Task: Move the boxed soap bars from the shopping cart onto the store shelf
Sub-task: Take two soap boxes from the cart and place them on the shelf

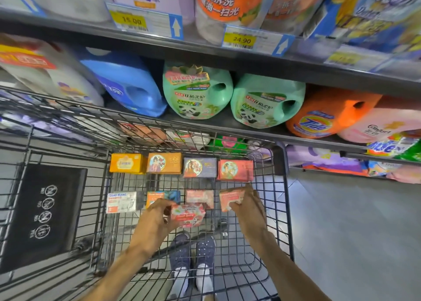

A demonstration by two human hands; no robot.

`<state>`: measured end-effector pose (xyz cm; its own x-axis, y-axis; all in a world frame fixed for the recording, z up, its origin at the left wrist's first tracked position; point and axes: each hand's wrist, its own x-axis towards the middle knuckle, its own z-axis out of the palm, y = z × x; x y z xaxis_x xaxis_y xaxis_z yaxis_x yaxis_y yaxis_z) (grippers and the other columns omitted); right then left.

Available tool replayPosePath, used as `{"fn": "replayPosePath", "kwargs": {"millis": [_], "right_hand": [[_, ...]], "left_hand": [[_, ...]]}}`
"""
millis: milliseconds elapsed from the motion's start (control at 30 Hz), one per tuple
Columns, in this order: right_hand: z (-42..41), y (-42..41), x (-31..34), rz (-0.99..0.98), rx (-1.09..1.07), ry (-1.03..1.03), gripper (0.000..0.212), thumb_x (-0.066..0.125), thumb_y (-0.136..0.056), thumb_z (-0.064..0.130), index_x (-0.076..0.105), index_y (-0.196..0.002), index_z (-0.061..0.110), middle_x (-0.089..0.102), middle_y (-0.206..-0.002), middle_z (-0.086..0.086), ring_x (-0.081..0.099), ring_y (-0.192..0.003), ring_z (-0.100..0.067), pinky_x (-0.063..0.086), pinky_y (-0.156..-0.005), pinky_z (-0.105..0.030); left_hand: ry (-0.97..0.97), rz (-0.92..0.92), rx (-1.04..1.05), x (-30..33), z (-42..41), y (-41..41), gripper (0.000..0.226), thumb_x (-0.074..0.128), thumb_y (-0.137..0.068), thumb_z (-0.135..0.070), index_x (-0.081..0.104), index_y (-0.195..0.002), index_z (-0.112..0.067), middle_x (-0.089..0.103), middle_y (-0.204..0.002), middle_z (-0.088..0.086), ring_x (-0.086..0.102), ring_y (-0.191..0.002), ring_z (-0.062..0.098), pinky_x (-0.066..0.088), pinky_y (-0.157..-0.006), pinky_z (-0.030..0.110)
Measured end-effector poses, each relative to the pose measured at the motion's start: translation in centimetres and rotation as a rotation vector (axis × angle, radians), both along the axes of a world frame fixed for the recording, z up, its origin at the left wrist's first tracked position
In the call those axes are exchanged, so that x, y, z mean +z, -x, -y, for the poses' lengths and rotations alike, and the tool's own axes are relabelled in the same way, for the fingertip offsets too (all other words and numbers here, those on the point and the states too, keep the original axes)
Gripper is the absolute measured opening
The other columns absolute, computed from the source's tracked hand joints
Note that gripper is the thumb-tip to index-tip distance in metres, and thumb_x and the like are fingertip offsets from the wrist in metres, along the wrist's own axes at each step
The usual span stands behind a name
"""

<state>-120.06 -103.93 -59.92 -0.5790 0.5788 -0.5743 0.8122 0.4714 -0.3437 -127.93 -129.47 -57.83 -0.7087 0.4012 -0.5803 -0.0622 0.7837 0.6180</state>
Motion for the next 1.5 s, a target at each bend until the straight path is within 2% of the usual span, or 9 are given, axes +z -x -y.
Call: {"fn": "replayPosePath", "kwargs": {"millis": [133, 300, 400, 467, 633, 833, 1100, 1433, 1500], "right_hand": [[0.1, -0.2, 1.3, -0.05, 0.019, -0.004, 0.051, 0.07, -0.088, 0.016, 0.052, -0.135, 0.012, 0.056, -0.133, -0.004, 0.052, -0.129, -0.02, 0.046, -0.107, -0.033], [-0.6, -1.2, 2.9, -0.16, -0.046, 0.197, 0.023, 0.068, -0.086, 0.012, 0.065, -0.099, 0.03, 0.063, -0.104, 0.009, 0.066, -0.094, -0.005, 0.057, -0.08, -0.021], [-0.9, -1.8, 4.3, -0.224, -0.109, 0.286, 0.012, 0.071, -0.086, 0.015, 0.063, -0.093, 0.021, 0.07, -0.09, 0.003, 0.071, -0.083, -0.015, 0.06, -0.069, -0.026], [-0.9, -2.1, 6.4, -0.3, -0.161, 0.322, 0.014, 0.075, -0.085, 0.017, 0.064, -0.093, 0.021, 0.073, -0.087, 0.002, 0.071, -0.084, -0.017, 0.058, -0.066, -0.02], [-1.6, -4.0, 13.0, -0.455, -0.197, 0.396, 0.022, 0.076, -0.081, 0.034, 0.066, -0.097, 0.023, 0.074, -0.086, -0.007, 0.071, -0.083, -0.031, 0.057, -0.082, -0.054], [-3.8, -7.1, 25.6, -0.684, -0.291, 0.403, 0.028, 0.078, -0.082, -0.001, 0.071, -0.1, 0.02, 0.076, -0.085, 0.008, 0.069, -0.08, -0.009, 0.053, -0.074, -0.018], [-9.6, -14.4, 40.1, -0.909, -0.515, 0.27, 0.041, 0.074, -0.076, -0.016, 0.068, -0.098, 0.018, 0.075, -0.08, 0.005, 0.067, -0.077, -0.008, 0.055, -0.068, -0.019], [-19.3, -32.9, 52.1, -1.092, -0.672, 0.058, 0.061, 0.095, -0.061, 0.03, 0.069, -0.113, 0.012, 0.075, -0.107, -0.011, 0.074, -0.092, -0.017, 0.059, -0.081, -0.033], [-21.5, -37.3, 53.6, -1.123, -0.695, 0.021, 0.051, 0.091, -0.069, 0.018, 0.069, -0.115, 0.01, 0.075, -0.107, -0.012, 0.074, -0.094, -0.022, 0.058, -0.073, -0.029]], "left_hand": [[-0.002, 0.026, 0.032, 0.3, 0.3, 0.1, 0.052, 0.081, -0.077, -0.037, 0.055, -0.122, -0.036, 0.064, -0.109, -0.019, 0.07, -0.087, 0.004, 0.06, -0.081, 0.024], [-0.027, 0.069, 0.053, 1.4, 0.3, 0.6, 0.04, 0.081, -0.08, 0.002, 0.064, -0.104, -0.025, 0.065, -0.109, 0.001, 0.067, -0.096, 0.008, 0.056, -0.075, 0.016], [-0.1, 0.071, 0.128, 3.0, 0.6, 1.0, 0.037, 0.088, -0.074, -0.024, 0.069, -0.103, -0.034, 0.068, -0.112, -0.001, 0.066, -0.11, 0.024, 0.056, -0.091, 0.034], [-0.17, 0.086, 0.144, 4.6, 0.7, 1.3, 0.046, 0.09, -0.066, -0.038, 0.072, -0.107, -0.029, 0.071, -0.111, 0.001, 0.067, -0.109, 0.026, 0.057, -0.092, 0.043], [-0.297, 0.049, 0.132, 11.2, -1.3, 1.8, 0.038, 0.08, -0.082, -0.017, 0.062, -0.115, -0.024, 0.067, -0.098, -0.018, 0.066, -0.084, -0.001, 0.052, -0.066, 0.008], [-0.377, -0.077, 0.017, 22.3, -3.5, 3.3, 0.042, 0.084, -0.08, -0.013, 0.065, -0.117, -0.012, 0.071, -0.105, 0.007, 0.068, -0.087, 0.029, 0.058, -0.065, 0.021], [-0.509, -0.3, -0.298, 37.7, -13.7, 2.5, 0.043, 0.088, -0.075, -0.03, 0.066, -0.112, -0.032, 0.074, -0.087, -0.005, 0.069, -0.081, 0.002, 0.05, -0.072, 0.018], [-0.689, -0.296, -0.576, 49.6, -30.3, -10.2, 0.044, 0.087, -0.075, -0.005, 0.069, -0.109, -0.025, 0.078, -0.093, -0.008, 0.074, -0.086, 0.008, 0.058, -0.078, 0.022], [-0.734, -0.288, -0.64, 51.3, -33.9, -14.2, 0.041, 0.085, -0.076, -0.002, 0.068, -0.108, -0.022, 0.077, -0.091, -0.015, 0.073, -0.081, 0.004, 0.054, -0.07, 0.014]]}}
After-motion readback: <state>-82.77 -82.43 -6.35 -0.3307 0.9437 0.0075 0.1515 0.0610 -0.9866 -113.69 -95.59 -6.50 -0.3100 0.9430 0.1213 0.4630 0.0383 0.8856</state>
